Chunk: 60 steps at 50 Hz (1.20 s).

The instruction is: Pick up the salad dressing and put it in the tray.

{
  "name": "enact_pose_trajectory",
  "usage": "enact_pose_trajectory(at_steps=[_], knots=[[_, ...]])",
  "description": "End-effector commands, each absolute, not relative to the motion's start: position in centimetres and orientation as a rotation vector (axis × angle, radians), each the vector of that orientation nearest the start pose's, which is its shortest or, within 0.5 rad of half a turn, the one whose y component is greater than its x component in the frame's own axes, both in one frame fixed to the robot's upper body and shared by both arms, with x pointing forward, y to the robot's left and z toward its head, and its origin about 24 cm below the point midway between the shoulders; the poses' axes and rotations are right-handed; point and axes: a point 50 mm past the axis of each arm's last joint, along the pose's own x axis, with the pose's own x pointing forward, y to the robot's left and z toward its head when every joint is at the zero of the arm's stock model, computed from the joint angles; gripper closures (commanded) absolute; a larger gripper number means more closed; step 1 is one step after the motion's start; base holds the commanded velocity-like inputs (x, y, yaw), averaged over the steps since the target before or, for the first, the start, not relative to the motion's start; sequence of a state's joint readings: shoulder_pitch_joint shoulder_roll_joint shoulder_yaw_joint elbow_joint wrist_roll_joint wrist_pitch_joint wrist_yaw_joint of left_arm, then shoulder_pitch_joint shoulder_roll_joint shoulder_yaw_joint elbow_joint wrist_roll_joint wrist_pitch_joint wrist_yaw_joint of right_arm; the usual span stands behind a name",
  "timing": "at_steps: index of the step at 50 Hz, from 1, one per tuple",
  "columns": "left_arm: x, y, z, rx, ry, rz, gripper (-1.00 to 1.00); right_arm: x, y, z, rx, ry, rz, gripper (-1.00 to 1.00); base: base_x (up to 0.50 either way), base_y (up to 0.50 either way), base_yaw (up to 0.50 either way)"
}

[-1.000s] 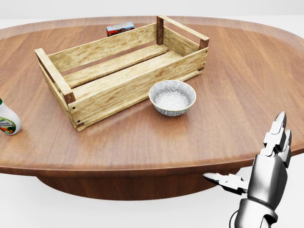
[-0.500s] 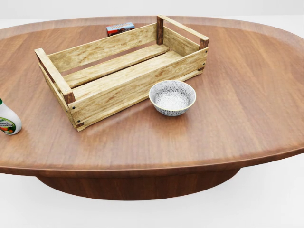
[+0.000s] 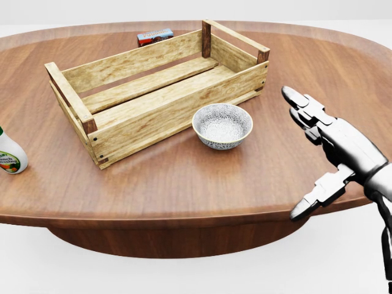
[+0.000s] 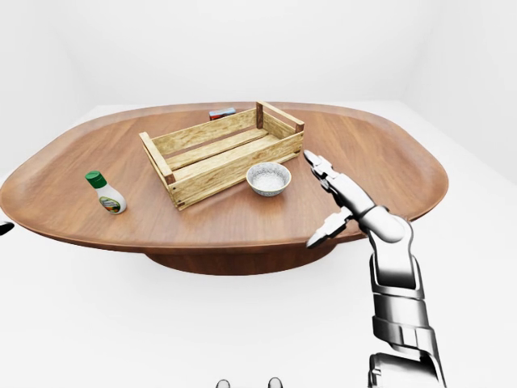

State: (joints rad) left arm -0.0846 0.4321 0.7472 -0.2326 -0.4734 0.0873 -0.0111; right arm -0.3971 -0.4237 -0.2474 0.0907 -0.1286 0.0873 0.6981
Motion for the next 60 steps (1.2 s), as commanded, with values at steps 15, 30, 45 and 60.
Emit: enact_pose_trajectory(at_steps=[15, 30, 45, 60], knots=[[19.9, 35.2, 18.6, -0.002, -0.506, 0.528, -1.0, 32.3, -19.5, 14.1, -0.551, -0.079, 0.505, -1.0, 0.0, 0.0, 0.0], [20.1, 35.3, 18.4, -0.004, -0.495, 0.526, -1.0, 31.9, -19.7, 13.1, -0.509, -0.057, 0.508, -1.0, 0.0, 0.0, 0.0], [20.0, 35.3, 18.5, -0.003, -0.498, 0.526, -1.0, 32.1, -19.7, 13.2, -0.598, -0.031, 0.494, -1.0, 0.05, 0.33, 0.0], [20.1, 35.2, 18.5, -0.006, -0.502, 0.523, -1.0, 32.2, -19.8, 13.0, -0.599, -0.021, 0.493, -1.0, 0.16, 0.5, 0.0]])
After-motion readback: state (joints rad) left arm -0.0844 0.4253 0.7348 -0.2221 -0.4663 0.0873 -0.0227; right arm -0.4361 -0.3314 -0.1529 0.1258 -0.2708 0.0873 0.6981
